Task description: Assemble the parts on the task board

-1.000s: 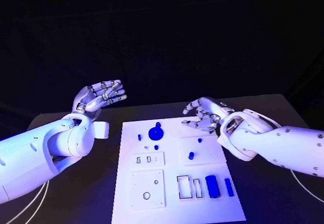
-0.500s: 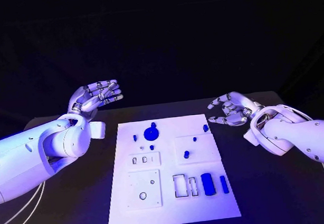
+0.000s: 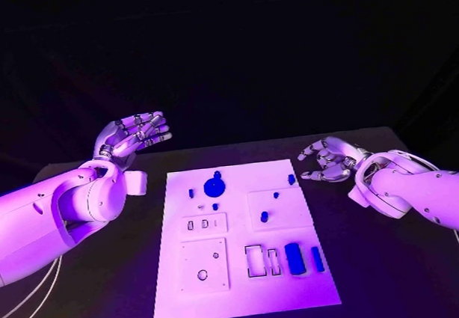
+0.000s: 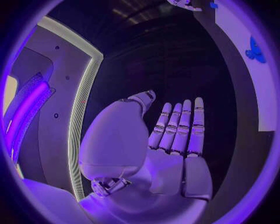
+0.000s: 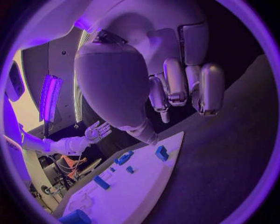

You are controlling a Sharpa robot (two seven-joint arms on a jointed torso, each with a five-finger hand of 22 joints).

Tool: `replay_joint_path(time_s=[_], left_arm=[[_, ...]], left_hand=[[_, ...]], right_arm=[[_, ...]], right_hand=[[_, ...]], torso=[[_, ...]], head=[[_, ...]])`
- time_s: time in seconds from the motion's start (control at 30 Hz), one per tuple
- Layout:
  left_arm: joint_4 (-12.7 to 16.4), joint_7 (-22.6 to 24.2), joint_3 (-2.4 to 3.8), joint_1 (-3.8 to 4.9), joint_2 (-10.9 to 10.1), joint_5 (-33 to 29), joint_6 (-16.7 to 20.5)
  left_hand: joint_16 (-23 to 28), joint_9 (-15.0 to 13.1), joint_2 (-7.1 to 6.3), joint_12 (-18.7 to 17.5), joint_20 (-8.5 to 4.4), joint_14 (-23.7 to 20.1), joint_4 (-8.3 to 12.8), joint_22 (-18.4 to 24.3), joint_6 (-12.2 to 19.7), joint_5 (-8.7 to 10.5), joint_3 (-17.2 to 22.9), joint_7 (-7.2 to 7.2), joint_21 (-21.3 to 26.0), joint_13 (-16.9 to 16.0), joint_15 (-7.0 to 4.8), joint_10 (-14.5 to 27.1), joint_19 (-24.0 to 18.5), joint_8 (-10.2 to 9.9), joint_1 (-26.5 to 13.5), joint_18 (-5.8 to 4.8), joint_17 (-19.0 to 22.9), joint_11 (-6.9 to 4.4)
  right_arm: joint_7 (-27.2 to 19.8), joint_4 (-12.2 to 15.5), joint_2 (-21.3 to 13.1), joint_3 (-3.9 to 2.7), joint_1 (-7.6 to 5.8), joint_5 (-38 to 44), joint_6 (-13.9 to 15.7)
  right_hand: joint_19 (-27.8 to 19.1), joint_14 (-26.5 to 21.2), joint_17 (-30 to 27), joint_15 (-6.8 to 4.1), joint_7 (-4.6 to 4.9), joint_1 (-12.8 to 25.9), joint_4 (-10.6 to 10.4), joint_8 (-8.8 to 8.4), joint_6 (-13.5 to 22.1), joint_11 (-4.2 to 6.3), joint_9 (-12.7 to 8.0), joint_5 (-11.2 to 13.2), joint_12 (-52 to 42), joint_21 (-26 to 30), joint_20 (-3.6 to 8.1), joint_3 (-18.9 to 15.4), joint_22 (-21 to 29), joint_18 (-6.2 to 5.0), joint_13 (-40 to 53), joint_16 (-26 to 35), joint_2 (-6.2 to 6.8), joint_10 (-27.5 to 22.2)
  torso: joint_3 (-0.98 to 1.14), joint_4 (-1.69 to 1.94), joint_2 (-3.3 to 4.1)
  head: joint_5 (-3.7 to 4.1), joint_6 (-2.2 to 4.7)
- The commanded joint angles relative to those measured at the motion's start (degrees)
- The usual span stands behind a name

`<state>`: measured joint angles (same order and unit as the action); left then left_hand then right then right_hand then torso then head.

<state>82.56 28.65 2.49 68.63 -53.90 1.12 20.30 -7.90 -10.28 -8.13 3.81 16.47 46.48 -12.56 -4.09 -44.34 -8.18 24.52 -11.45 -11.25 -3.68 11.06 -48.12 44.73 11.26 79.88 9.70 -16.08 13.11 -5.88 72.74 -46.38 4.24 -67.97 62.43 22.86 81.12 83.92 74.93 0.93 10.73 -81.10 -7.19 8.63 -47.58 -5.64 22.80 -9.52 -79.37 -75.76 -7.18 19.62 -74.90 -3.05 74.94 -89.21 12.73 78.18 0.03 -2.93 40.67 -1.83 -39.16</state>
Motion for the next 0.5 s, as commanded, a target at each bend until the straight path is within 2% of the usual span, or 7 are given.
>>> replay_joint_path(time_s=[0.03, 0.5], left_arm=[[0.1, 0.4, 0.04, 0.01, 0.0, -0.2, -0.7], [0.0, 0.5, 0.04, 0.01, 0.2, -0.2, -0.7]], left_hand=[[0.2, -0.1, 0.28, 0.1, 0.08, 0.2, 0.4, 0.0, 0.3, 0.05, 0.0, -2.62, 0.3, 0.0, 0.06, 0.2, 0.0, 0.0, -0.5, 0.11, -0.1, -0.1], [0.2, -0.1, 0.28, 0.1, 0.08, 0.2, 0.4, 0.0, 0.3, 0.05, 0.0, -2.62, 0.3, 0.0, 0.06, 0.2, 0.0, 0.0, -0.5, 0.11, -0.1, -0.1]], right_arm=[[0.0, -1.2, 0.9, 0.05, 0.46, 1.6, -2.3], [0.4, -3.0, 3.3, 0.14, 1.7, 1.8, -4.0]], right_hand=[[0.0, 5.3, 11.9, 0.49, -0.08, -0.7, 0.4, -0.36, 0.1, -0.1, 0.0, 0.0, -0.2, -0.3, -0.13, 0.0, -3.3, -0.6, 2.3, 0.2, 0.05, 0.0], [0.7, 5.4, 12.1, 0.19, -0.54, -0.9, 1.2, 0.61, -2.5, 0.3, 0.5, 0.0, -0.9, -1.0, 0.07, 1.5, -4.0, -0.43, 3.0, 0.2, -0.68, 0.9]], torso=[[-0.01, 0.03, 0.03], [0.07, -0.1, -0.05]], head=[[0.01, -0.28], [-0.28, -0.74]])
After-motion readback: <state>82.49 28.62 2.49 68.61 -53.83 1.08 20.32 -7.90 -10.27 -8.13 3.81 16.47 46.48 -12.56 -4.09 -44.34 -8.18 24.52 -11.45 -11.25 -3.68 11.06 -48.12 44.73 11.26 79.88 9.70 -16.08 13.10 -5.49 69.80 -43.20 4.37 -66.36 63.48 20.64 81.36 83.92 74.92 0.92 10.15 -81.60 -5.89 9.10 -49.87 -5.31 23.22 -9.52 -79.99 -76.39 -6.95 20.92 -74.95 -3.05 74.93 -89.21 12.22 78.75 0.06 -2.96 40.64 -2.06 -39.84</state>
